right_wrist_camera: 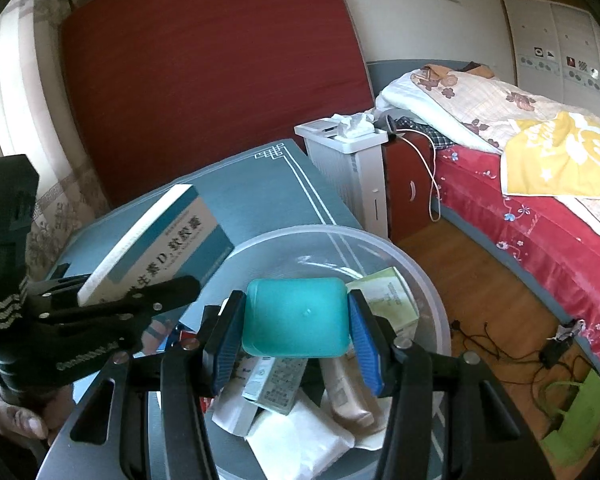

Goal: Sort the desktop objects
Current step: 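Open both grippers to drop the medicine box and floss case into the basin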

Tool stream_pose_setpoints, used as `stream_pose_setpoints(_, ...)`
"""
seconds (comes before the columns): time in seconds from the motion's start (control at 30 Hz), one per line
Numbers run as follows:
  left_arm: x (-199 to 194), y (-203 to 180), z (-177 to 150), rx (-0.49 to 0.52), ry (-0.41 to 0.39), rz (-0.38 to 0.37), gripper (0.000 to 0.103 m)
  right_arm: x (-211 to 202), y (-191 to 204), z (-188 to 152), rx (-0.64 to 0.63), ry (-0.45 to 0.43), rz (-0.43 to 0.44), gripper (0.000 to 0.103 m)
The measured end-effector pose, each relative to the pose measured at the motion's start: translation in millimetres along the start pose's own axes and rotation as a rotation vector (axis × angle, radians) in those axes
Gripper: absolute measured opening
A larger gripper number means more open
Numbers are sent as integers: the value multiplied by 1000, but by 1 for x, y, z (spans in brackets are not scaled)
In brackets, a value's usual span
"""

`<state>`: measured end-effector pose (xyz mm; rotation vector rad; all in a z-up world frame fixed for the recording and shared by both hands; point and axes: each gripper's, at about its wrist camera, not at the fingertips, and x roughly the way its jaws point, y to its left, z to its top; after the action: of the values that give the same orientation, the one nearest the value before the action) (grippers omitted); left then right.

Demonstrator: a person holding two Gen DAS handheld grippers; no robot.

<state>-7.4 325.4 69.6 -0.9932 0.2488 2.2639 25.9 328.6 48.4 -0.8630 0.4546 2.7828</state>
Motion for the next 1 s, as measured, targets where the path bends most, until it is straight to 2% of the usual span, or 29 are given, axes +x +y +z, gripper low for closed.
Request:
stream_pose_setpoints(0.23,10,-7,1,15,17,13,29,5,-6,2,8,10,0,56)
stream_pose_setpoints(0.3,13,-8,2,19,33,17,49,7,-8,2,20,23,1,57)
stream_pose_setpoints(0.37,12,-9,0,18,16,21,58,7,-10,3,31,23,0,60)
stream_pose_setpoints(0.6,8,-10,-1,22,11,27,58,4,-10,2,26,13,-14,60)
stream_pose_setpoints(0.8,2,-13,-3,34,-3,75,58,4,-10,1,26,22,-19,60)
stream_pose_setpoints(0.87,0,-16,-3,44,-10,94,58,2,-10,0,30,20,-16,71)
stream_pose_setpoints(0.93,-3,-18,-4,54,-15,109,58,-1,-10,0,33,9,-15,76)
stream_pose_setpoints(1.0,-6,-19,-4,57,-21,116,58,-2,-9,0,25,4,-18,76)
